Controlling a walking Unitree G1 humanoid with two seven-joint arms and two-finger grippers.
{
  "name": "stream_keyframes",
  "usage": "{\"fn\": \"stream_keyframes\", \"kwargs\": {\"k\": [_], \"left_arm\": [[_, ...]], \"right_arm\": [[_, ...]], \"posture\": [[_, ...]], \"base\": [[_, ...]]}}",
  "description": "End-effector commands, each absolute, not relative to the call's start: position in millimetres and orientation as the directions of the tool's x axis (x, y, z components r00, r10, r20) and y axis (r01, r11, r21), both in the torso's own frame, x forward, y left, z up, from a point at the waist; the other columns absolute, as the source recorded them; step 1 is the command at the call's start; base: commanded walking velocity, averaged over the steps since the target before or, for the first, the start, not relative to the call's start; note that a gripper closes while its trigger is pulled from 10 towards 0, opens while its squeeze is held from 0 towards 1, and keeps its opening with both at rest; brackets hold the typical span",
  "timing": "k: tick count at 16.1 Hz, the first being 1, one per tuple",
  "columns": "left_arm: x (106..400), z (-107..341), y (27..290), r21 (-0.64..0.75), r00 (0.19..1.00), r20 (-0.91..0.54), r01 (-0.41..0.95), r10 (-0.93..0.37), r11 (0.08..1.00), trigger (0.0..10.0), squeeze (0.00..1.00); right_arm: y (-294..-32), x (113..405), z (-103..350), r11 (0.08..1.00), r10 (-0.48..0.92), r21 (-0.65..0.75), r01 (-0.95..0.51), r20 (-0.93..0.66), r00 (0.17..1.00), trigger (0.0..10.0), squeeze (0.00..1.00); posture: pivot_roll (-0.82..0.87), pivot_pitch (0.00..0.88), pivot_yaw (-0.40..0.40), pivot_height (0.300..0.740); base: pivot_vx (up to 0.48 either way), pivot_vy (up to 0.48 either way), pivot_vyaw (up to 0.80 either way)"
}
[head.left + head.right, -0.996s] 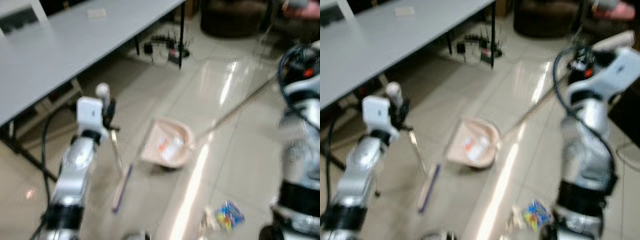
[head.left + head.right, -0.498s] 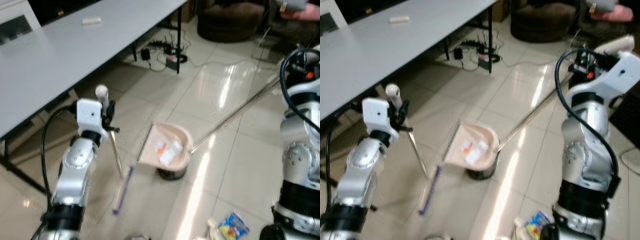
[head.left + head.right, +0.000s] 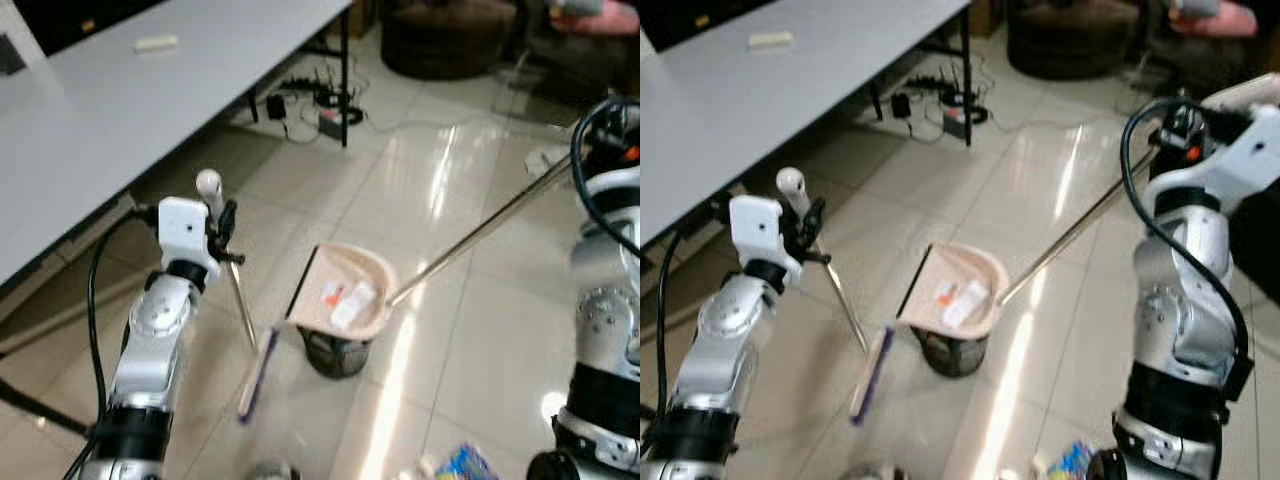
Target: Sweep floor
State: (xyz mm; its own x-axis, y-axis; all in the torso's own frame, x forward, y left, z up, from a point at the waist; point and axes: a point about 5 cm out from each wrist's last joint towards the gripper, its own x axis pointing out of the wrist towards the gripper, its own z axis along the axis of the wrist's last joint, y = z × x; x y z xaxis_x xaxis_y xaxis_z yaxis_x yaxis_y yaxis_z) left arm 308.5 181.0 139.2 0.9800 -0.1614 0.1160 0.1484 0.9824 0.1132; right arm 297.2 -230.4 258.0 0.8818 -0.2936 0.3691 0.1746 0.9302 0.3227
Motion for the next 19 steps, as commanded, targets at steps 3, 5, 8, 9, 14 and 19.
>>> {"fn": "stream_keyframes", "kwargs": {"k": [3,5,8,9,14,19], "left_arm": [[307,141,189,0.156,0.983,0.11,0.132,-0.15,0.979,10.0,0.0],[307,140,188,0.158,0.983,0.108,0.134,-0.152,0.978,10.0,0.0],[307,138,190,0.155,0.985,0.098,0.126,-0.143,0.98,10.0,0.0],[306,137,191,0.157,0.986,0.096,0.123,-0.139,0.98,10.0,0.0],[308,138,191,0.158,0.986,0.091,0.125,-0.141,0.98,10.0,0.0],[309,140,192,0.166,0.986,0.087,0.13,-0.145,0.978,10.0,0.0]], "right_arm": [[-225,292,267,0.93,-0.271,0.345,0.124,0.418,0.867,10.0,0.0],[-226,292,267,0.932,-0.274,0.339,0.13,0.423,0.864,10.0,0.0],[-222,297,274,0.947,-0.245,0.303,0.107,0.468,0.849,10.0,0.0],[-220,299,275,0.953,-0.229,0.287,0.094,0.484,0.845,10.0,0.0],[-207,311,278,0.989,-0.112,0.144,0.04,0.53,0.841,10.0,0.0],[-179,331,276,0.995,0.096,-0.069,-0.068,0.602,0.793,10.0,0.0]], "posture": [[-0.02,0.058,0.084,0.74],[-0.02,0.054,0.083,0.74],[-0.01,0.057,0.081,0.74],[-0.01,0.057,0.081,0.74],[-0.01,0.07,0.085,0.74],[0.02,0.08,0.082,0.74]], "base": [[0.0,0.0,0.0],[0.0,0.0,0.0],[0.0,0.0,0.0],[0.0,0.0,0.0],[0.0,0.0,0.0],[0.0,0.0,0.0]]}}
